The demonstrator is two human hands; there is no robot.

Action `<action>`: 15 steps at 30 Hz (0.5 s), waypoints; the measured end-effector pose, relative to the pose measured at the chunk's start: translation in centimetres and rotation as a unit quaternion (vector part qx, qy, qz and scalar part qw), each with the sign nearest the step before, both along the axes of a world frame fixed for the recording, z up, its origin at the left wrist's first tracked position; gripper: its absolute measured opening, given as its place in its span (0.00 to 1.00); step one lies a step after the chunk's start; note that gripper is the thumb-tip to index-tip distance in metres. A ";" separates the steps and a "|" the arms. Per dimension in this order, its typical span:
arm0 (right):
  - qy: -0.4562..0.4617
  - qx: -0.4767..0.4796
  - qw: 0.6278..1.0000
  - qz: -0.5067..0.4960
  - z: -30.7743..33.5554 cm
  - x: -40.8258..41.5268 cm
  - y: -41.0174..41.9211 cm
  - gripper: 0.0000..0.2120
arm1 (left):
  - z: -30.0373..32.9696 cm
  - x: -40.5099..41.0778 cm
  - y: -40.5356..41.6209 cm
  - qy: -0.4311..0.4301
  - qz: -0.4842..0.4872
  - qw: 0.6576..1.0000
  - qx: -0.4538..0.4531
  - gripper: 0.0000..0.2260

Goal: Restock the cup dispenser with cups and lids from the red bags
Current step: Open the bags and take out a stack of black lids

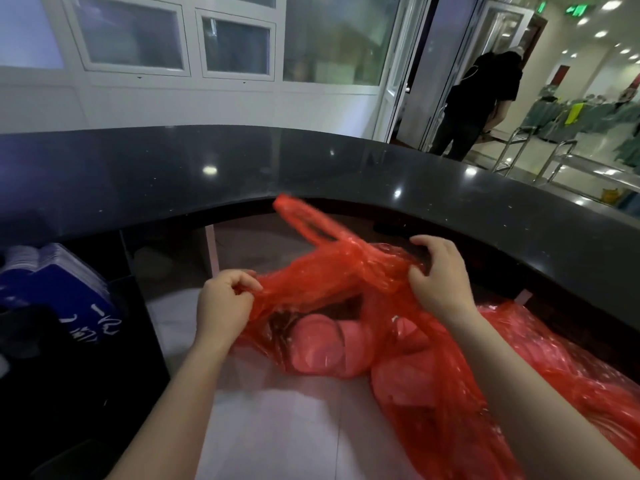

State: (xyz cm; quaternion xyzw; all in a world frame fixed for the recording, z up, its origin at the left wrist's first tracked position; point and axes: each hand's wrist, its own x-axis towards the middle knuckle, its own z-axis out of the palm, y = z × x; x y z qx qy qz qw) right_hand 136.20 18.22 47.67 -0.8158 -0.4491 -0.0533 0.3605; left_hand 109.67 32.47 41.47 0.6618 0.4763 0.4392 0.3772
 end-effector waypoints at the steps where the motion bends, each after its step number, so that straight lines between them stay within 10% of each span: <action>1: -0.027 0.023 0.998 0.057 0.2 -0.9 0.1 0.21 | 0.0 0.2 -0.4 0.001 -0.029 1.000 -0.008 0.17; 6: -0.127 -0.119 0.968 0.180 -0.5 -3.5 0.9 0.34 | -0.3 0.5 -2.0 0.000 -0.105 0.994 -0.003 0.12; 15: -0.204 -0.148 0.966 0.062 -2.0 -1.4 0.1 0.15 | -0.9 -0.1 -2.7 -0.007 0.037 0.999 -0.031 0.12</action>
